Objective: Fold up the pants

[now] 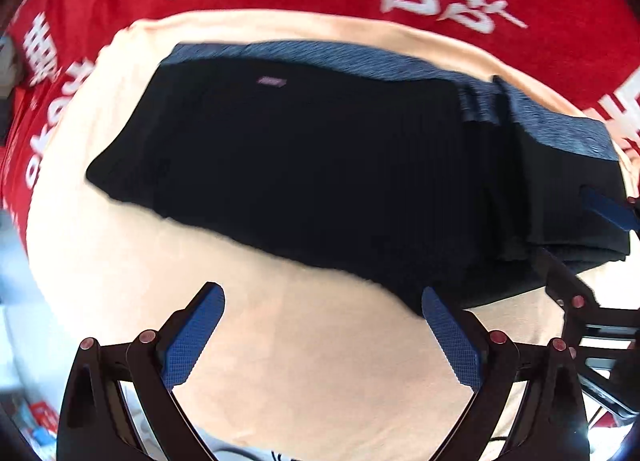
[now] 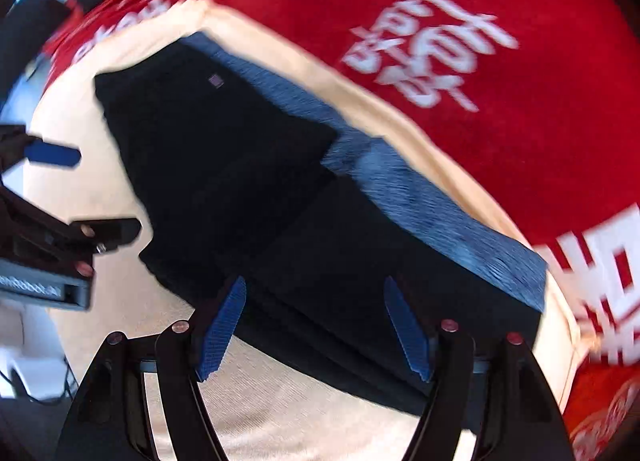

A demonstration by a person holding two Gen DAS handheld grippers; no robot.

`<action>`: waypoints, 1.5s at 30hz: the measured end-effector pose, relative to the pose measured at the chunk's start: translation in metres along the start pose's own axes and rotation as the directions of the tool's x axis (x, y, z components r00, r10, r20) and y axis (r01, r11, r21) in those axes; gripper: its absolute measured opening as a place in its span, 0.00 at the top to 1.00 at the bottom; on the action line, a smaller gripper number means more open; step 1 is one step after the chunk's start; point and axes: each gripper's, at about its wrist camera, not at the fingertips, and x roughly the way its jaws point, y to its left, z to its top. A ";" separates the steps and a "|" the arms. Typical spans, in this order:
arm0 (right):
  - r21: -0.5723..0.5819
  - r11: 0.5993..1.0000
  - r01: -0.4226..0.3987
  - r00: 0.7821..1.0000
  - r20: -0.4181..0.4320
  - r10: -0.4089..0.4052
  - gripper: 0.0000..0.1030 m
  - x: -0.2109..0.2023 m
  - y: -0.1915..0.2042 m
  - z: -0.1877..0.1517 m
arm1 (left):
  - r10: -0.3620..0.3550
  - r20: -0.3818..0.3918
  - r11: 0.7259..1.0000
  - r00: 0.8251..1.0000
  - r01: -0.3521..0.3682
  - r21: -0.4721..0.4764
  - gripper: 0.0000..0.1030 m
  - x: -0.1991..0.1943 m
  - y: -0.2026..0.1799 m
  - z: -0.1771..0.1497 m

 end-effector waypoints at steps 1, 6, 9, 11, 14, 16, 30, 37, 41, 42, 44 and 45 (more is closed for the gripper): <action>-0.022 1.000 -0.009 1.000 -0.006 0.008 0.27 0.004 0.003 0.000 | 0.006 -0.001 1.000 1.000 -0.006 -0.011 0.03 -0.001 0.004 -0.002; 0.153 0.979 -0.132 0.990 -0.030 0.138 0.39 0.021 -0.020 0.000 | 0.030 0.006 0.999 1.000 -0.029 -0.027 0.03 0.000 0.003 -0.006; 0.291 0.929 -0.231 0.970 -0.012 0.245 0.63 0.017 -0.033 0.003 | 0.022 0.014 0.999 1.000 -0.022 -0.045 0.03 0.002 0.007 -0.008; 0.302 0.925 -0.232 0.968 -0.024 0.251 0.66 0.015 -0.032 0.004 | 0.020 0.011 0.999 1.000 -0.019 -0.051 0.03 0.005 0.014 -0.008; 0.317 0.921 -0.228 0.967 -0.033 0.251 0.66 0.017 -0.026 0.003 | 0.000 0.007 0.999 1.000 0.001 -0.053 0.03 0.014 0.017 0.000; 0.365 0.903 -0.229 0.967 -0.021 0.254 0.66 0.016 -0.026 0.001 | -0.020 0.008 0.999 1.000 0.020 -0.034 0.03 0.020 0.020 0.008; 0.635 0.750 -0.183 0.972 0.002 0.235 0.41 -0.007 -0.019 0.004 | -0.051 -0.027 0.997 0.998 0.053 0.059 0.03 0.032 0.066 0.038; 0.708 0.694 -0.129 0.980 -0.017 0.199 0.40 0.006 -0.034 0.018 | -0.058 -0.034 0.998 0.998 0.059 0.022 0.03 0.037 0.096 0.046; 0.695 0.709 -0.118 0.979 -0.040 0.202 0.34 0.017 -0.028 0.027 | -0.057 -0.039 0.998 0.998 0.057 -0.003 0.03 0.040 0.109 0.046; 0.685 0.719 -0.114 0.978 -0.049 0.201 0.32 0.019 -0.025 0.027 | -0.057 -0.040 0.998 0.998 0.056 -0.008 0.03 0.041 0.113 0.045; 0.661 0.744 -0.091 0.978 -0.082 0.193 0.29 0.026 -0.017 0.030 | -0.056 -0.043 0.998 0.998 0.055 -0.019 0.03 0.045 0.122 0.047; 0.648 0.758 -0.078 0.979 -0.093 0.180 0.29 0.027 -0.013 0.031 | -0.056 -0.044 0.998 0.997 0.055 -0.024 0.03 0.046 0.124 0.048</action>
